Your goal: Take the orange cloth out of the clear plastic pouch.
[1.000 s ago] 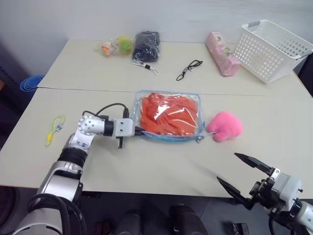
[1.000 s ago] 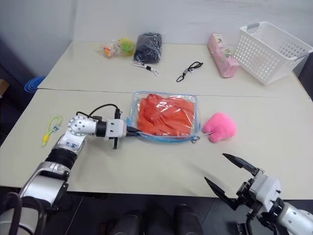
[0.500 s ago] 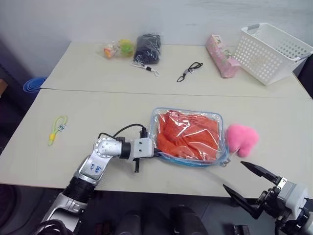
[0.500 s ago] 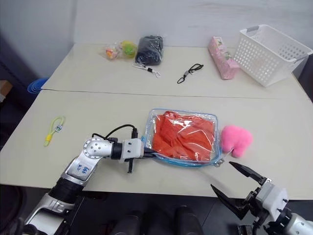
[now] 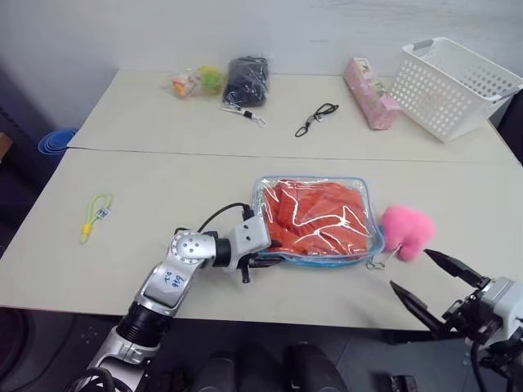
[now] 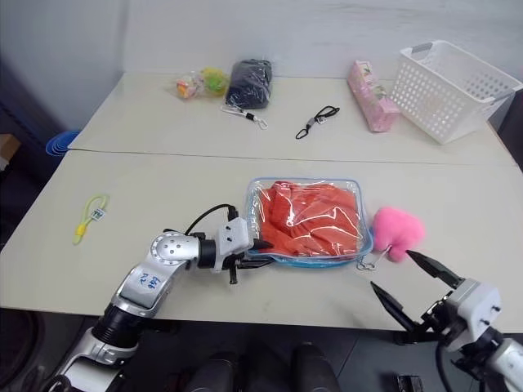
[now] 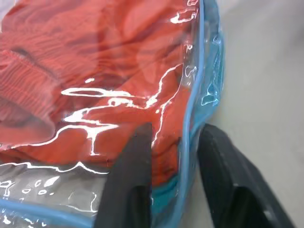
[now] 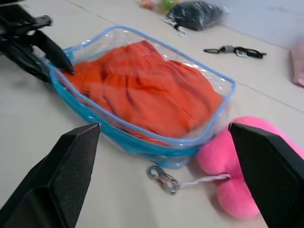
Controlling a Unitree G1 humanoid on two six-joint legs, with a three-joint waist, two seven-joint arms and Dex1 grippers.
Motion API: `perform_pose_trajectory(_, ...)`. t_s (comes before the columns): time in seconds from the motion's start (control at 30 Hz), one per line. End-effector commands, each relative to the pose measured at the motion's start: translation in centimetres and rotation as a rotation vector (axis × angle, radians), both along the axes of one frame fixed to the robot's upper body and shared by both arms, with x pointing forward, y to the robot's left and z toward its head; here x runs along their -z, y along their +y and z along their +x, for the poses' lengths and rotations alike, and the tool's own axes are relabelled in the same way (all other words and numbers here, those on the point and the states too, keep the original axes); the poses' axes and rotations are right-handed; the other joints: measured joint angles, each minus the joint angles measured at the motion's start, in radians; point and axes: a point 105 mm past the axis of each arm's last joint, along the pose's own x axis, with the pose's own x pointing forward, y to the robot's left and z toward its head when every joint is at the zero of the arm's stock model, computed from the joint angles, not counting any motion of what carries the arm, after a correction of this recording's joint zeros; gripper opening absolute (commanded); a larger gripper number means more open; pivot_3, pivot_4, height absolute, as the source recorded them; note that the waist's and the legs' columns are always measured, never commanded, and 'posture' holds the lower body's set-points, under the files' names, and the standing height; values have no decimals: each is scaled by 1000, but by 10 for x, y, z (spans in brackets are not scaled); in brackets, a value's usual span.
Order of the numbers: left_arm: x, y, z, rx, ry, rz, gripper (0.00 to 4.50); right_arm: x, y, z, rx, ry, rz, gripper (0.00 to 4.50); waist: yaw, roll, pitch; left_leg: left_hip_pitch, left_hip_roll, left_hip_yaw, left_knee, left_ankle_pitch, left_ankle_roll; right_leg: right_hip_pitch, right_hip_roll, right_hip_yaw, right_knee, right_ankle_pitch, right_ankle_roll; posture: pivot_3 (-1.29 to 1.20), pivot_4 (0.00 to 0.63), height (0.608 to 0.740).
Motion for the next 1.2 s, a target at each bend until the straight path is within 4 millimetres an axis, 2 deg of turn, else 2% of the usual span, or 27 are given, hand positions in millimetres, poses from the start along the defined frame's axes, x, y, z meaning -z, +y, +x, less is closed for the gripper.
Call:
perform_pose_trajectory(0.03,-24,6,-2,60,-47,-61,2807,-7,-29,19,100,63,49,4500,-4,1,0,0,0,0,0,0,0,0,0,0,0,0,0,0,150,740)
perform_pose_trajectory(0.13,-30,17,-11,164,-42,-72,3722,-1,-51,44,203,178,47,4500,-6,1,0,0,0,1,0,0,-1,0,0,1,0,0,0,0,150,740)
perform_pose_trajectory(0.23,-37,35,-10,213,-44,-93,3722,2,-69,76,282,278,82,4500,-6,2,0,0,0,1,0,2,-3,-1,0,0,0,0,-1,0,150,740)
perform_pose_trajectory(0.33,-42,46,-14,269,12,-124,3722,3,-64,97,219,347,152,4500,-5,2,0,-1,0,1,0,3,-4,-1,0,0,-1,0,-1,0,150,740)
perform_pose_trajectory(0.4,-42,49,-19,315,38,-130,3722,7,-58,102,161,424,197,4500,-3,2,0,-2,0,1,0,3,-4,-3,1,-1,0,0,-1,0,150,740)
perform_pose_trajectory(0.5,-47,44,-29,385,24,-178,4271,11,-58,110,115,471,217,4500,2,3,0,-4,0,0,0,3,-3,-3,0,-1,-1,0,-1,0,150,740)
perform_pose_trajectory(0.53,-48,41,-32,402,27,-203,4496,9,-57,112,92,470,245,4121,0,3,0,-5,0,0,1,2,-3,-3,0,-1,-1,0,0,0,150,740)
perform_pose_trajectory(0.6,-49,37,-38,425,31,-247,4500,1,-56,113,58,451,281,3582,-3,3,0,-6,0,1,2,1,-1,-3,-1,-1,-1,1,2,0,150,740)
perform_pose_trajectory(0.73,-48,35,-47,439,58,-285,4500,-13,-57,105,-3,401,274,2180,-3,3,0,-6,0,1,3,1,0,-3,-1,-1,-3,1,2,0,150,740)
perform_pose_trajectory(0.87,-41,37,-46,388,90,-284,4500,-44,-44,83,-104,170,157,825,-2,3,1,-6,0,0,1,0,2,-3,0,-1,-4,1,2,0,150,740)
perform_pose_trajectory(1.0,-36,39,-43,350,104,-275,4500,-63,-26,68,-143,-62,-63,825,-5,3,1,-5,0,1,1,-1,3,-3,0,0,-4,1,2,0,150,740)
perform_pose_trajectory(1.03,-33,40,-42,339,114,-269,4500,-65,-13,62,-186,-98,-115,825,-6,3,1,-4,0,1,1,-1,3,-2,0,0,-4,1,2,0,150,740)
perform_pose_trajectory(1.13,-28,44,-40,322,134,-255,4500,-59,28,40,-378,-118,-275,825,-4,3,1,-3,0,0,0,0,2,-2,1,0,-3,1,2,0,150,740)
perform_pose_trajectory(1.2,-26,45,-39,316,141,-255,4500,-50,45,31,-469,-111,-317,825,-5,3,1,-3,0,0,0,0,2,-2,1,0,-3,1,2,0,150,740)
